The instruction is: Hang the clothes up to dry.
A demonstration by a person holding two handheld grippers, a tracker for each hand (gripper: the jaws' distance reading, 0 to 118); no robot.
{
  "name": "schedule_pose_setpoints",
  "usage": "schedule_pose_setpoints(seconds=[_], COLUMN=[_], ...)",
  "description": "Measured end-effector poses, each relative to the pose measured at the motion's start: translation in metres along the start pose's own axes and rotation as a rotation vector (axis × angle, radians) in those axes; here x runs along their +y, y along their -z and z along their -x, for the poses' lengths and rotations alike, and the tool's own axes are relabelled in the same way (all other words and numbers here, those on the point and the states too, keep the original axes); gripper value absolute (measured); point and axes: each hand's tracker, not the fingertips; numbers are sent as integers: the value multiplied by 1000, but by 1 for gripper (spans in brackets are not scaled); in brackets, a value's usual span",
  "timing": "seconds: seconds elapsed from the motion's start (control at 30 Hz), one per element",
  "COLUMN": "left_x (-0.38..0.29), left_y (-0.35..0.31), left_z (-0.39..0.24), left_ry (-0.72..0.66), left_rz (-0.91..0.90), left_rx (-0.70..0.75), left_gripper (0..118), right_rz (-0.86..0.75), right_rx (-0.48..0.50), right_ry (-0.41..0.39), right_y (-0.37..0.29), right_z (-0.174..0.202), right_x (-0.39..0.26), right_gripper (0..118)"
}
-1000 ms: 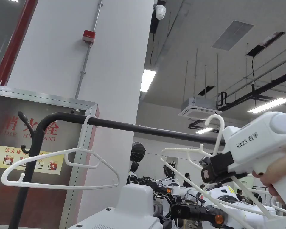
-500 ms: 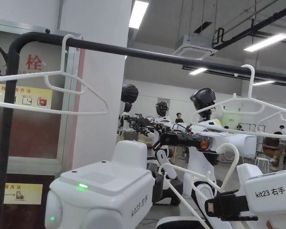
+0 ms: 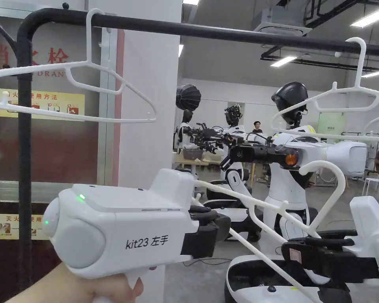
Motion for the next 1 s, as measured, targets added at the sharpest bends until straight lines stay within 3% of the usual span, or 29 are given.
schedule_pose_setpoints(seconds=[0.07,0.1,0.13,0.17,0.27,0.37,0.4,0.53,0.63,0.67,0.8,1.0], left_x=[-7,-9,-11,-14,-19,-32,-36,-63,-85,-92,-118,-139], left_y=[-12,-19,-25,-34,-60,-95,-111,-175,-232,-252,-333,-416], left_z=[2,5,5,9,14,13,14,3,-15,-26,-79,-195], left_ry=[13,-4,-13,-20,-59,-66,-62,-126,-163,-181,-290,-415], left_rz=[39,17,19,14,-32,-39,-28,-31,-16,-8,-8,-19], left_rx=[-142,-134,-113,-98,-40,87,105,290,465,558,866,1312], left_gripper=[0,0,0,0,0,0,0,0,0,0,0,0], right_rz=[-13,-1,10,15,27,5,18,5,34,20,25,22], right_rx=[204,250,275,192,270,271,360,493,711,751,1060,1441], right_ry=[-14,-8,-35,-63,-33,-53,-35,-96,-178,-200,-275,-378], right_y=[7,18,27,37,70,105,123,203,278,304,392,448], right_z=[7,15,22,22,21,19,17,44,97,122,229,390], right_x=[2,5,8,9,15,21,27,42,60,66,92,117], right_gripper=[4,4,4,4,4,4,4,4,4,4,4,4])
